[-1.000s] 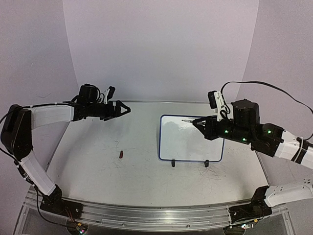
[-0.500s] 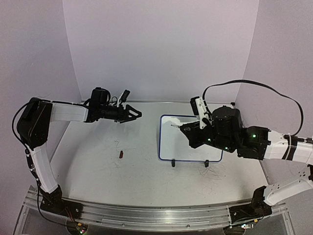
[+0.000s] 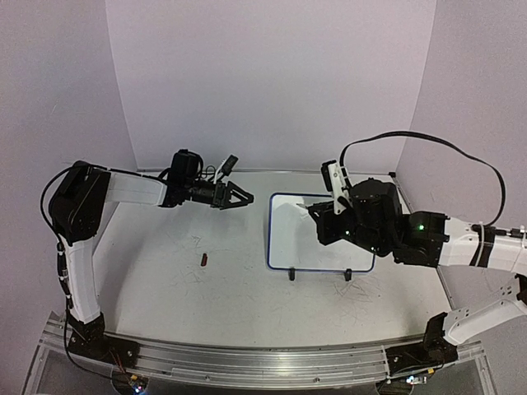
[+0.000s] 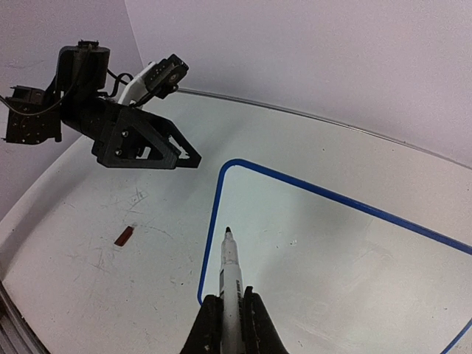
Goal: Write a sentence on the whiteboard
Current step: Hold the whiteboard at the center of the board.
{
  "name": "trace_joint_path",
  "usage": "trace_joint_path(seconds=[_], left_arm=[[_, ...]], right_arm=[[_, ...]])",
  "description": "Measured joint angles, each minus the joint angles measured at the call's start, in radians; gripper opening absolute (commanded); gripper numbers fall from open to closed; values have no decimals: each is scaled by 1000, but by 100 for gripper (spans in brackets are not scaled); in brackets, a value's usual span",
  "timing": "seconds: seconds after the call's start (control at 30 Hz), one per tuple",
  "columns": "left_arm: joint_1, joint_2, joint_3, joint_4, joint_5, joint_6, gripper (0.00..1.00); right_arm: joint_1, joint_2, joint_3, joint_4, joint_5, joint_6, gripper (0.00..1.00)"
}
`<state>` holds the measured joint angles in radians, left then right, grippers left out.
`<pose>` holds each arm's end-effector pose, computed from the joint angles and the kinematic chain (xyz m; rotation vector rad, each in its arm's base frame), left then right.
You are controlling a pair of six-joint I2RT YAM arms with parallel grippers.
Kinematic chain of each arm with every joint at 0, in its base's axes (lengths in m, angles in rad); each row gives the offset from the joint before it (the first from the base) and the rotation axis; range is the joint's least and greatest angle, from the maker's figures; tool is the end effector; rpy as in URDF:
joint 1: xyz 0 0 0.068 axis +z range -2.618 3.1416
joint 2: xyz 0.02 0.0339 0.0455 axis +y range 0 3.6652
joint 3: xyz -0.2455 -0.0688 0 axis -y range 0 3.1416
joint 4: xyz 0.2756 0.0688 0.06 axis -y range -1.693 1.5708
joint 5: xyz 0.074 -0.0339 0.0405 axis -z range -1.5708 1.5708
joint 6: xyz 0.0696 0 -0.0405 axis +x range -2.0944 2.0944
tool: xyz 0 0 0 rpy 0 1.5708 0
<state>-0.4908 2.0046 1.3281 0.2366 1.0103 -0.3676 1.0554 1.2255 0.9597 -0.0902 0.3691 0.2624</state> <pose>0.3921 -0.2764 0.1632 0.8258 1.9581 -1.5379 0.1938 0.2911 0.2816 -0.5123 1.8694 0.5343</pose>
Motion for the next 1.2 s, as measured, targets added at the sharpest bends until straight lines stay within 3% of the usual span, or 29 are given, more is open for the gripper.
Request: trace_joint_path(seconds=[0.37,0.77,0.97,1.2], left_arm=[[-60,-4,-129,199,-79,-67,79],[-115,-8,-174,343,-71,-114,62],[-126,-7,-173,397,-60,-144,48],[-137,18,-163,436,-61,-158,45]], right_arm=[[0,-125,-42,-5,8,1,0],[0,25,-15,-8,26,-10,0],[0,84,-4,18,27,-30,0],[-1,116,-4,90,21,-42,0]])
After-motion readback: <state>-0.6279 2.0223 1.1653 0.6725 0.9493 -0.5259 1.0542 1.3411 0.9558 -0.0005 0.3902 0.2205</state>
